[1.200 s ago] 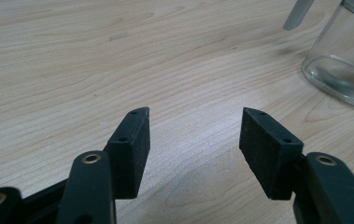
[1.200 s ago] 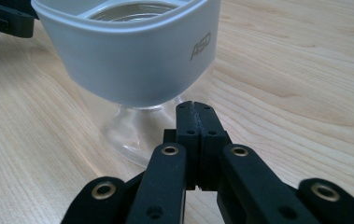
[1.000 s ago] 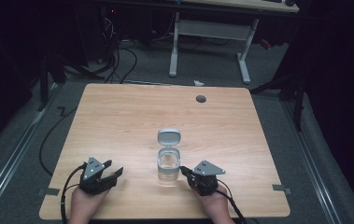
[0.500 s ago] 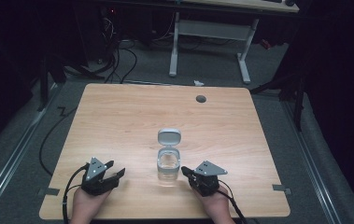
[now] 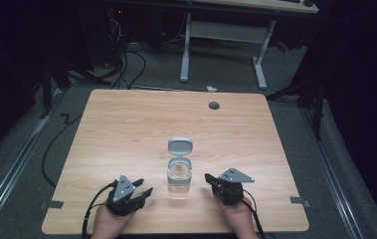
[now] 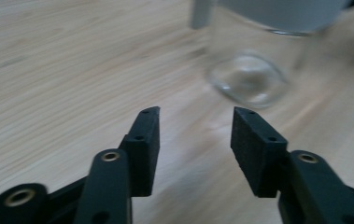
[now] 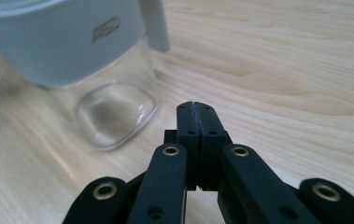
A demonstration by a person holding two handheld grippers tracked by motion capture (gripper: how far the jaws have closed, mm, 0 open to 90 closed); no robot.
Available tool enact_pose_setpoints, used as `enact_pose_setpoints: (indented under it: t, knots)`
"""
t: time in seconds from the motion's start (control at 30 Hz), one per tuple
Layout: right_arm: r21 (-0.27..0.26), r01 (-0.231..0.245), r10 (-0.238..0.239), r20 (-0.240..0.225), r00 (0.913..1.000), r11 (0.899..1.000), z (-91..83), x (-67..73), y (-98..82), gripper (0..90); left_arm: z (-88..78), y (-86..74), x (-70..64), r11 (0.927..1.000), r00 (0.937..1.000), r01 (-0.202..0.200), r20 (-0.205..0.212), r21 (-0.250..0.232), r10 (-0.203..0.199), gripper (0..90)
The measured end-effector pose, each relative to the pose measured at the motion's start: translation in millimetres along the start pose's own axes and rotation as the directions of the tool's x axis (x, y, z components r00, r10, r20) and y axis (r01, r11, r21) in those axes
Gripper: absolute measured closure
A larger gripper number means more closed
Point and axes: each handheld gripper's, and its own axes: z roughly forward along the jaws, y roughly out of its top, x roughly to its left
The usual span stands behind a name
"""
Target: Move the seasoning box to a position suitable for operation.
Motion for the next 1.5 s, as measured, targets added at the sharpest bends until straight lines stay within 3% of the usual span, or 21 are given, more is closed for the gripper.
enact_pose_setpoints:
  t: [0.03, 0.13, 0.17, 0.27, 0.33, 0.43, 0.67, 0.87, 1.13, 1.5]
  knots:
    - [-0.005, -0.016, 0.016, 0.013, 0.9998, 1.0, -1.1, -2.6, 3.2, 90.0, 2.8, -3.9, -11.9, 0.9997, 0.999, 0.024, 0.038, 0.009, -0.025, 62.4]
    - [-0.022, -0.017, 0.017, 0.027, 0.9995, 1.0, -1.5, -4.4, 7.7, 90.0, 5.9, -8.3, -21.5, 0.9991, 0.9971, 0.037, 0.066, 0.018, -0.039, 69.8]
    - [-0.035, -0.017, 0.018, 0.031, 0.9994, 0.999, 0.1, -6.1, 13.8, 90.0, 9.2, -12.2, -30.0, 0.9984, 0.9948, 0.049, 0.088, 0.028, -0.052, 78.5]
    - [-0.052, -0.011, 0.012, 0.03, 0.9995, 0.999, 2.9, -7.7, 21.9, 90.0, 14.7, -17.3, -40.5, 0.999, 0.994, 0.033, 0.103, 0.03, -0.036, 88.9]
    - [-0.074, 0.002, -0.001, 0.02, 0.9998, 0.997, 9.1, -9.2, 37.2, 90.0, 24.0, -22.3, -48.1, 0.9988, 0.995, 0.015, 0.098, 0.046, -0.02, 90.0]
    - [-0.088, 0.013, -0.011, 0.019, 0.9997, 0.996, 16.8, -9.7, 52.6, 90.0, 29.3, -22.9, -49.0, 0.9985, 0.9962, 0.018, 0.085, 0.051, -0.022, 90.0]
    - [-0.109, 0.046, -0.044, 0.02, 0.9988, 0.993, 35.1, -11.4, 81.8, 90.0, 30.5, -21.4, -48.0, 0.9988, 0.997, 0.039, 0.066, 0.029, -0.041, 89.4]
    - [-0.141, 0.055, -0.054, 0.011, 0.9985, 0.989, 36.3, -7.4, 99.6, 90.0, 30.7, -20.4, -47.0, 0.9983, 0.9964, 0.054, 0.065, 0.021, -0.055, 89.4]
    - [-0.167, 0.09, -0.092, -0.004, 0.9957, 0.982, 31.7, 3.3, 111.7, 90.0, 31.9, -20.3, -46.5, 0.9981, 0.997, 0.056, 0.052, 0.026, -0.057, 88.4]
    - [-0.164, 0.129, -0.135, -0.029, 0.9904, 0.978, 18.9, 18.3, 102.7, 89.8, 32.1, -20.7, -47.0, 0.9985, 0.9973, 0.05, 0.053, 0.024, -0.051, 88.5]
